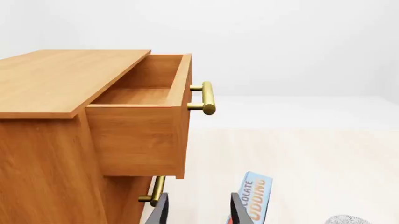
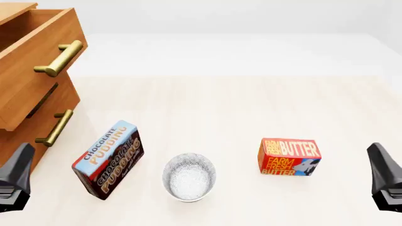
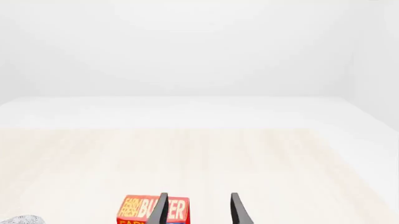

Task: Put the bowl in the top drawer of the cabinet.

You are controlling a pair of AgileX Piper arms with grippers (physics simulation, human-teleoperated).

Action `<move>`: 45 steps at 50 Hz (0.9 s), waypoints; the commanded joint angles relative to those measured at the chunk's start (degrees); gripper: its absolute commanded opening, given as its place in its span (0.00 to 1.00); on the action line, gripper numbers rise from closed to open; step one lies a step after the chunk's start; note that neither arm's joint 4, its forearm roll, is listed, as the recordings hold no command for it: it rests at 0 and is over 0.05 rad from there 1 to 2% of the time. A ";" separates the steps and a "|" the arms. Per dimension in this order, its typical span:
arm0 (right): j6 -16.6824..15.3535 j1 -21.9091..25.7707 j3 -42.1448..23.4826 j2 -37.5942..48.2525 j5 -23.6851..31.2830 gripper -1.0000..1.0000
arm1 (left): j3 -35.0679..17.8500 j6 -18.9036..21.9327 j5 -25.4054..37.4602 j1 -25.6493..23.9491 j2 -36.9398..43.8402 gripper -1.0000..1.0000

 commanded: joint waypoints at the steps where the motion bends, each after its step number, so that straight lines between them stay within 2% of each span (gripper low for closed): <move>1: -0.03 0.00 -0.17 0.28 -0.07 1.00 | -0.18 0.12 -0.17 0.02 0.44 1.00; 13: 0.09 -0.02 -0.16 0.31 -0.07 1.00 | -1.14 0.49 0.28 -0.63 -0.10 1.00; 15: 0.09 -0.02 -0.16 0.31 -0.07 1.00 | -2.23 1.11 -0.78 -2.20 -0.18 1.00; 36: 0.10 -0.01 -0.16 0.31 -0.07 1.00 | -9.86 3.04 1.18 -3.55 -0.22 1.00; 45: 0.10 0.00 -0.16 0.30 -0.07 1.00 | -13.56 5.94 2.24 -5.43 -0.22 1.00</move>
